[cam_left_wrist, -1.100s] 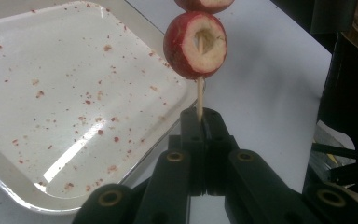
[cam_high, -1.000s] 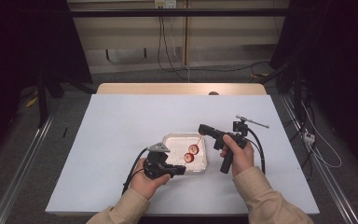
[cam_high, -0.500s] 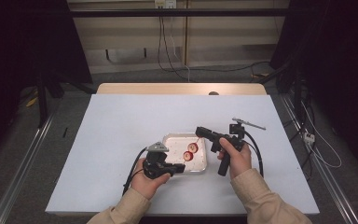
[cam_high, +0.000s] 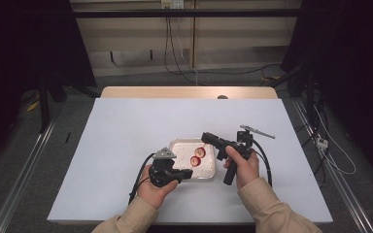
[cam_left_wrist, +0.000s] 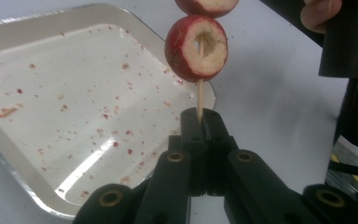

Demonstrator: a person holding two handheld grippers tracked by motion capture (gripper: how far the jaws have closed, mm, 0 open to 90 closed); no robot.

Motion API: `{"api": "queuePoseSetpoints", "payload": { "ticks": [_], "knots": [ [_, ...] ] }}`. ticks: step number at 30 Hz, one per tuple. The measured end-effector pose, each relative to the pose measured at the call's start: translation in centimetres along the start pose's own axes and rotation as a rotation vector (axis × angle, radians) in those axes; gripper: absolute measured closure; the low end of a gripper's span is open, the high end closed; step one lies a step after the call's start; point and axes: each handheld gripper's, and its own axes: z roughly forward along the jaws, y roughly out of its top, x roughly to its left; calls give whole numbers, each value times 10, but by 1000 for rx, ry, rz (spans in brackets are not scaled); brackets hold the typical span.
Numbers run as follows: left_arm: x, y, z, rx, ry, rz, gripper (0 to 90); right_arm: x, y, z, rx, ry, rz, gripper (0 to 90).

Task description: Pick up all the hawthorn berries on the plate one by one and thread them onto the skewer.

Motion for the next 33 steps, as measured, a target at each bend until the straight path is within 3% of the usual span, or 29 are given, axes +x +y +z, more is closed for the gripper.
{"api": "queuePoseSetpoints", "payload": {
  "ticks": [14, 20, 26, 28, 33],
  "knots": [
    [1, 1, -2, -3, 7, -17, 898, 4, -4, 4, 3, 8, -9, 735],
    [1, 3, -3, -9, -3, -19, 898, 7, -14, 10, 43, 33, 8, 731],
    [4, 1, -2, -10, -24, -39, 897, 11, -18, 14, 33, 24, -23, 727],
    [4, 1, -1, -1, -11, -41, 896, 9, -18, 14, 42, 20, -26, 722],
    [7, 1, -4, 0, 6, -43, 895, 8, -19, 16, 52, -4, -95, 649]
  ]
}}
